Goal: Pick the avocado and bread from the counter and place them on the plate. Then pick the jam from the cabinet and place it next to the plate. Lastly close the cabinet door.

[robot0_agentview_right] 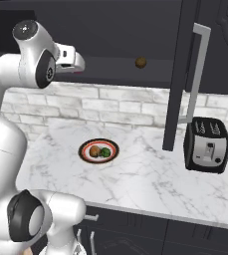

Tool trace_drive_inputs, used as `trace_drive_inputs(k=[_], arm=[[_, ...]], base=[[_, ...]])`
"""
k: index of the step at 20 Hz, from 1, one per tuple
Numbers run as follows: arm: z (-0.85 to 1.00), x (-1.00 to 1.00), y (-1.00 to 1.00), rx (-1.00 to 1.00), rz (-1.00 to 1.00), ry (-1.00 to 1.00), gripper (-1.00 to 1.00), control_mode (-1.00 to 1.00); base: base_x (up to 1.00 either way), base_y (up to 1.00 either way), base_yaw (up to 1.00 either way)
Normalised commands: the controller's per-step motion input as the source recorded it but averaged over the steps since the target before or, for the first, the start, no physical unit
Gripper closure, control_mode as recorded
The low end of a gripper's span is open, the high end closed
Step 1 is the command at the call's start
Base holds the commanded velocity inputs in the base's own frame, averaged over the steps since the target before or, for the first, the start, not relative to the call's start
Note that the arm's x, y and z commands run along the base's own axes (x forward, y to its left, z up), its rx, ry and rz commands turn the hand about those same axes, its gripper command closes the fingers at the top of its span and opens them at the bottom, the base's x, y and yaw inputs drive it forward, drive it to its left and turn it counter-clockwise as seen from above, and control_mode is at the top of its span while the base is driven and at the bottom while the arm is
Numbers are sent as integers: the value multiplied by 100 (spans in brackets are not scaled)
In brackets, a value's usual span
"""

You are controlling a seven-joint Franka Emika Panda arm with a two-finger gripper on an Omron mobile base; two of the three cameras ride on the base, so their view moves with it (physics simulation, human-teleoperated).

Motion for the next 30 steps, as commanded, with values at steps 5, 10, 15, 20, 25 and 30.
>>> trace_drive_inputs(k=[5,10,15,20,25,30], arm=[[0,23,0,7,-3,-10,-100,-100],[0,23,5,0,-7,-4,-100,-100],[0,32,3,3,-4,0,-100,-100],[-1,39,0,8,0,0,-100,-100],[-12,37,5,2,0,0,-100,-100],[-9,41,20,-2,0,0,-100,-100]], base=[[0,0,0],[0,0,0],[0,0,0],[0,0,0],[0,0,0],[0,0,0]])
